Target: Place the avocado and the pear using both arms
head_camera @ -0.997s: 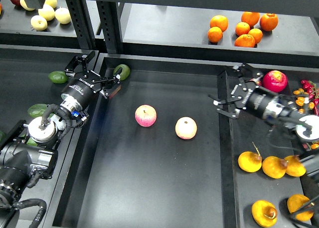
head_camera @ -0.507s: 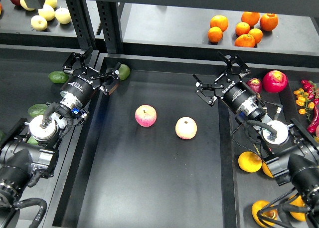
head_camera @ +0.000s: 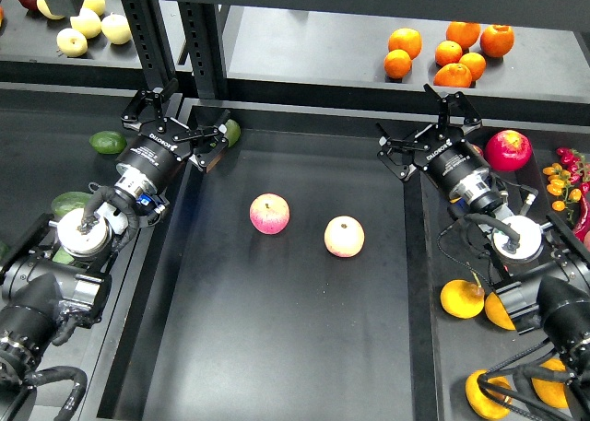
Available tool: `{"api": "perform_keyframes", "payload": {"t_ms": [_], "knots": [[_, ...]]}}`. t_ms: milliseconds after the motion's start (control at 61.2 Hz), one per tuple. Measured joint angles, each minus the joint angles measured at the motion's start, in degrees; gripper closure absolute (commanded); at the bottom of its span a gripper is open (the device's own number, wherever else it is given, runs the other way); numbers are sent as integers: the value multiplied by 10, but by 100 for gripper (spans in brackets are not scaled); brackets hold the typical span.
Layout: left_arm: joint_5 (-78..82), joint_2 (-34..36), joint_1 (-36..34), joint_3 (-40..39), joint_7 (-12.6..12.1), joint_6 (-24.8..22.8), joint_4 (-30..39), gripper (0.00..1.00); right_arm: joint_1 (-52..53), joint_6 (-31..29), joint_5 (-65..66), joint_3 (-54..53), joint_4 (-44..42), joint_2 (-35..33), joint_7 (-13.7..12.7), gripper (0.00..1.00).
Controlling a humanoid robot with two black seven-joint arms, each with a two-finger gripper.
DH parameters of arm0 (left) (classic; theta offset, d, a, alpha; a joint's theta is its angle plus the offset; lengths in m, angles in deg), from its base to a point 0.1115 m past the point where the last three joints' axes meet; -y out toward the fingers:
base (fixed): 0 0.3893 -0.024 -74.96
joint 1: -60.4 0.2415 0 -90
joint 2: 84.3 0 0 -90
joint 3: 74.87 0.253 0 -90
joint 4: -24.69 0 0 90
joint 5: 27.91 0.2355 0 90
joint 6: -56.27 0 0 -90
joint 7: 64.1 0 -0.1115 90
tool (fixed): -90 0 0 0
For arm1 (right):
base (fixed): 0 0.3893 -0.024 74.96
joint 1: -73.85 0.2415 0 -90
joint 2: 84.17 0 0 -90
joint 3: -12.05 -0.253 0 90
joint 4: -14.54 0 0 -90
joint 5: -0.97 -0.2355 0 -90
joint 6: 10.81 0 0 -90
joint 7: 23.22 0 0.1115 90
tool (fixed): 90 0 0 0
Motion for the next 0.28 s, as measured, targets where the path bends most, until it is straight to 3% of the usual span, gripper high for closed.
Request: {"api": "perform_keyframes", "payload": {"t_ms": [278], "knots": [[0, 0, 0, 1, 0, 0, -1, 1, 0, 0, 0, 0, 1, 0, 0, 1]]}}
